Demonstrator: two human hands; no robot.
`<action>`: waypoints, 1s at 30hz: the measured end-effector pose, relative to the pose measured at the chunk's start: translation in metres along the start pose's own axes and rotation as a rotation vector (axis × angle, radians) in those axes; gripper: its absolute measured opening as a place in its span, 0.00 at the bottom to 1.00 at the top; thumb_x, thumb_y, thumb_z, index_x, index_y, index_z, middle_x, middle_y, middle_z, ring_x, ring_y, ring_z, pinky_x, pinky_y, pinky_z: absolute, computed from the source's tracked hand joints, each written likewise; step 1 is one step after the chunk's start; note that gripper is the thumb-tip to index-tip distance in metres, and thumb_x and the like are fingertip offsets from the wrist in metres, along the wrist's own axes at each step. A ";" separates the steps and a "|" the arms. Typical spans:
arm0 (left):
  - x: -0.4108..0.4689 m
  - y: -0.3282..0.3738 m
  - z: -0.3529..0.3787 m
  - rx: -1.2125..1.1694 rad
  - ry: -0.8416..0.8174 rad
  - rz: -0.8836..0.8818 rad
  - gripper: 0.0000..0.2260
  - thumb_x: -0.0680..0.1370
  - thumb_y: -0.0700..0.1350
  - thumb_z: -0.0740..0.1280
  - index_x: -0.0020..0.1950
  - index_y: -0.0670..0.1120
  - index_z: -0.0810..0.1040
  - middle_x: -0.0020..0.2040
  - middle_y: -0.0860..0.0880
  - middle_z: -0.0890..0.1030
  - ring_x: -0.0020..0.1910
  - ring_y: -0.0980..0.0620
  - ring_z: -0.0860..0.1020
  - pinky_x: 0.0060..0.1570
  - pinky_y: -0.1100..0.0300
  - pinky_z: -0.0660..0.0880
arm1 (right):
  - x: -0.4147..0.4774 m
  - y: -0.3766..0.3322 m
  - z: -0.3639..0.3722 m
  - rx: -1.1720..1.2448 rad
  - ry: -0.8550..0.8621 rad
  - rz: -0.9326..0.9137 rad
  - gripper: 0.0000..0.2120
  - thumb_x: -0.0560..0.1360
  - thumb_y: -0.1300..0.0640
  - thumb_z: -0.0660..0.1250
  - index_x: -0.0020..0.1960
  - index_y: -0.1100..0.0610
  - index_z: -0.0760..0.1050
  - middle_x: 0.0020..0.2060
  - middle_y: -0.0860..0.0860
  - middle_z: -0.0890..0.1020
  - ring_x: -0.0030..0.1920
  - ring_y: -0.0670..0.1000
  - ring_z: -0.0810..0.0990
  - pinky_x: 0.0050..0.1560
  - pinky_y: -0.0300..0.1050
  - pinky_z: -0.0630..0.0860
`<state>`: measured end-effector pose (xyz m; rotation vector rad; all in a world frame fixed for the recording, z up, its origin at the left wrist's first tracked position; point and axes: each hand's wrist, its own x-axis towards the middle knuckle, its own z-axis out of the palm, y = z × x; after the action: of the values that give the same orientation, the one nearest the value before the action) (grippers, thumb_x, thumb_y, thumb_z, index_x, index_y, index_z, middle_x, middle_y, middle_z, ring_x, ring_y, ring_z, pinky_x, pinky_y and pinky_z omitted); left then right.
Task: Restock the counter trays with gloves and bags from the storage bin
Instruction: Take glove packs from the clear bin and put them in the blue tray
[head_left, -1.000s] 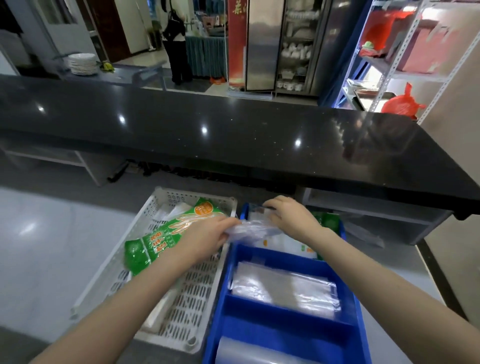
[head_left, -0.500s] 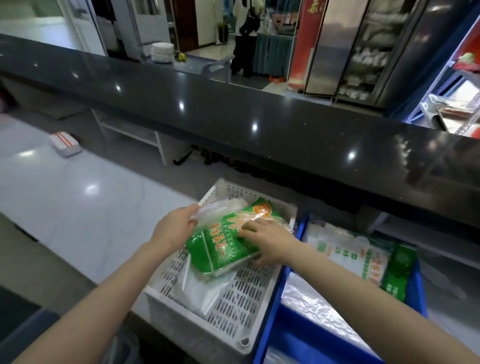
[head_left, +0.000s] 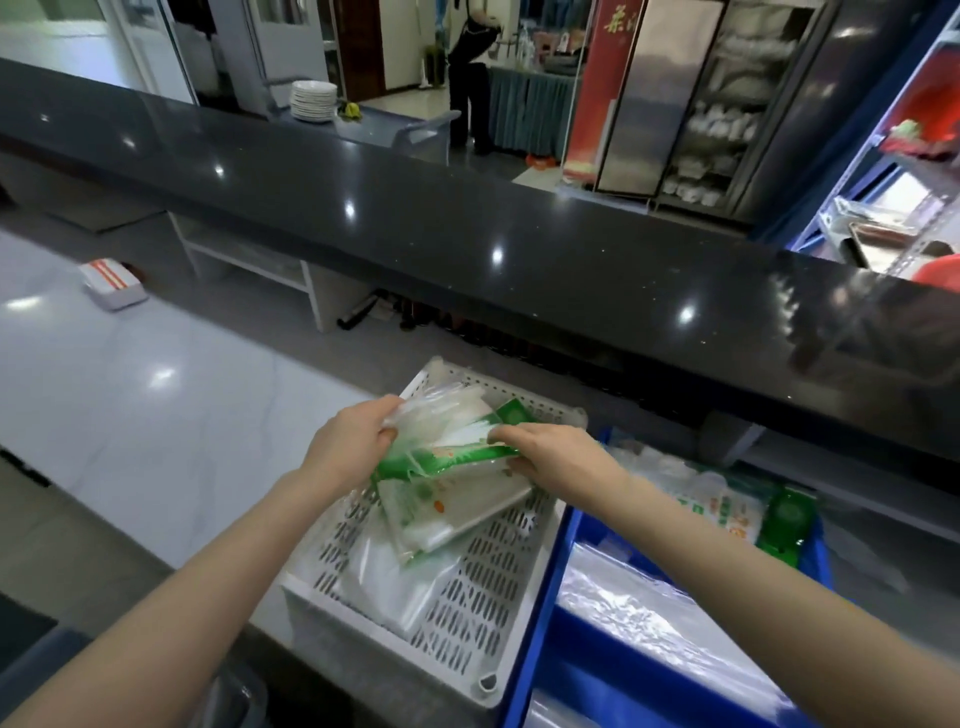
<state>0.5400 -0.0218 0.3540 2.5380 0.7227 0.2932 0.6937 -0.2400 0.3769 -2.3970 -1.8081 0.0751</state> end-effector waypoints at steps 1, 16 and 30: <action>0.003 0.004 -0.001 -0.001 0.001 0.021 0.14 0.76 0.41 0.61 0.59 0.55 0.74 0.49 0.48 0.81 0.47 0.43 0.78 0.45 0.47 0.77 | -0.005 0.001 -0.010 0.019 0.027 0.020 0.16 0.78 0.52 0.63 0.65 0.46 0.69 0.58 0.49 0.80 0.55 0.54 0.80 0.49 0.52 0.79; 0.058 0.131 0.024 -0.146 -0.192 0.400 0.12 0.76 0.44 0.66 0.55 0.59 0.75 0.45 0.51 0.82 0.44 0.51 0.80 0.47 0.47 0.78 | -0.118 0.073 -0.087 0.040 -0.008 0.388 0.15 0.76 0.52 0.67 0.62 0.48 0.74 0.55 0.46 0.77 0.53 0.49 0.78 0.50 0.50 0.78; 0.057 0.180 0.061 0.022 -0.158 0.445 0.10 0.77 0.43 0.62 0.57 0.53 0.73 0.45 0.47 0.80 0.43 0.44 0.78 0.43 0.48 0.77 | -0.152 0.143 -0.056 0.360 -0.268 0.691 0.14 0.75 0.55 0.67 0.60 0.47 0.75 0.48 0.44 0.78 0.47 0.43 0.79 0.40 0.37 0.76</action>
<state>0.6870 -0.1486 0.3964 2.6848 0.0957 0.2267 0.7948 -0.4291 0.4052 -2.6830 -0.8428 0.7465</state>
